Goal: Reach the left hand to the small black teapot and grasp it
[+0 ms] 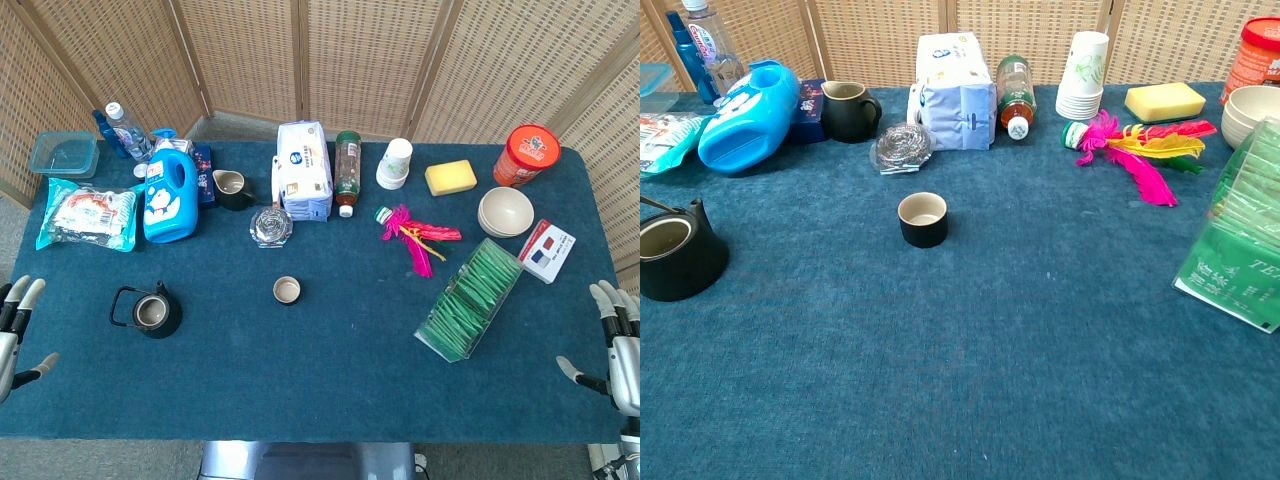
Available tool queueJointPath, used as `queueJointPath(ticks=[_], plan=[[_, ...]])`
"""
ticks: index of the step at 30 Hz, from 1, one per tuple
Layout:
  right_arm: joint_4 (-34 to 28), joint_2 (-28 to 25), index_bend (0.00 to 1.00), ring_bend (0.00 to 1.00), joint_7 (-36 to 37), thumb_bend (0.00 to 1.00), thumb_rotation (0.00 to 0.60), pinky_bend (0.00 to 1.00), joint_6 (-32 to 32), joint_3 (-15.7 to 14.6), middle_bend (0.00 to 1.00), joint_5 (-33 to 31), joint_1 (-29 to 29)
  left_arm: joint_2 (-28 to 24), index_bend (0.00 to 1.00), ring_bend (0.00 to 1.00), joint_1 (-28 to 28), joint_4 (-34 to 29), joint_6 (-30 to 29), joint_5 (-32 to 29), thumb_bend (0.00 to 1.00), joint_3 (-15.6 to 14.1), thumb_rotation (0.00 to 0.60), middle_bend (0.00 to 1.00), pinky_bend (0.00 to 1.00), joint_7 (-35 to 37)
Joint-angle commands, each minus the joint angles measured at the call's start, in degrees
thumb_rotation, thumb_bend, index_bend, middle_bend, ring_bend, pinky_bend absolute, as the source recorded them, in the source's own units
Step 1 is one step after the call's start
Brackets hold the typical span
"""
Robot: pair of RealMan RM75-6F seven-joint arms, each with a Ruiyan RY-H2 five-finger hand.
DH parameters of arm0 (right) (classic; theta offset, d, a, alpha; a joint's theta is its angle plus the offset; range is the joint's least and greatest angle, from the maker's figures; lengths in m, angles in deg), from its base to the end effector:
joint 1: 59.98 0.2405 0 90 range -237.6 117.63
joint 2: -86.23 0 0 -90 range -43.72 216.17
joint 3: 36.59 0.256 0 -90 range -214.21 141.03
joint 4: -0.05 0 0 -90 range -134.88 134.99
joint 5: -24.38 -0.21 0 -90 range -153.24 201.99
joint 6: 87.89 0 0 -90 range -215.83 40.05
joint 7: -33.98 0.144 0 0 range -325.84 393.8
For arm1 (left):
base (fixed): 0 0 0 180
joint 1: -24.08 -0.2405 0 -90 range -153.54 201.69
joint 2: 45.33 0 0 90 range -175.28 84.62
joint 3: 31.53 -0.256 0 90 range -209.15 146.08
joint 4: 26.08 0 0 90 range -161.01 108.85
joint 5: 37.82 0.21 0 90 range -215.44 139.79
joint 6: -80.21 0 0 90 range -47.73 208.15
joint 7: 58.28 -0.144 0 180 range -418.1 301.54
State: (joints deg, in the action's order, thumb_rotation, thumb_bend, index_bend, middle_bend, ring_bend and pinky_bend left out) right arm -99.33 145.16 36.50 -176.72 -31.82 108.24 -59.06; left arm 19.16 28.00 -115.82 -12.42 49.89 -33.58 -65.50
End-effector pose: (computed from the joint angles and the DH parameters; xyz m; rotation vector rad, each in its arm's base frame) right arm -0.3031 -0.1652 0.1913 1.2418 -0.9372 0.9601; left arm -0.3167 0.1584 0.1656 -1.4223 -0.7375 -0.8108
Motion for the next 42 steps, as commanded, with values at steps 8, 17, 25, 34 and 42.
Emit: queueJointPath(ticks=[8,17,25,34,42], plan=[[-0.39,-0.70,0.00,0.00,1.09,0.00,0.600,0.00,0.29,-0.20,0.00,0.33,-0.17,1.91,0.00,0.00,1.01,0.99,1.17,2.09,0.00,0.54,0.600,0.00,0.01,-1.83],[-0.88,-1.07,0.00,0.00,1.10,0.00,0.600,0.00,1.41,-0.86,0.00,1.30,0.15,7.13,0.00,0.00,7.93,0.02,9.20,2.96,0.00,3.83,0.600,0.00,0.01,-12.64],[-0.94,-1.48,0.00,0.00,1.91,0.00,0.600,0.00,2.00,-1.24,0.00,1.83,0.27,14.03,0.00,0.00,12.73,-0.75,14.70,2.42,0.00,5.90,0.600,0.00,0.01,-21.67],[-1.24,-2.53,0.00,0.00,4.26,0.00,0.600,0.00,2.75,-1.89,0.00,2.95,0.41,22.70,0.00,0.00,14.16,0.70,17.09,0.78,0.00,5.06,0.600,0.00,0.01,-33.78],[-1.44,-3.47,0.00,0.00,6.42,0.00,0.600,0.00,2.75,-2.38,0.00,4.07,0.35,25.35,0.00,0.00,13.82,3.95,16.90,0.09,0.00,4.27,0.600,0.00,0.01,-35.64]])
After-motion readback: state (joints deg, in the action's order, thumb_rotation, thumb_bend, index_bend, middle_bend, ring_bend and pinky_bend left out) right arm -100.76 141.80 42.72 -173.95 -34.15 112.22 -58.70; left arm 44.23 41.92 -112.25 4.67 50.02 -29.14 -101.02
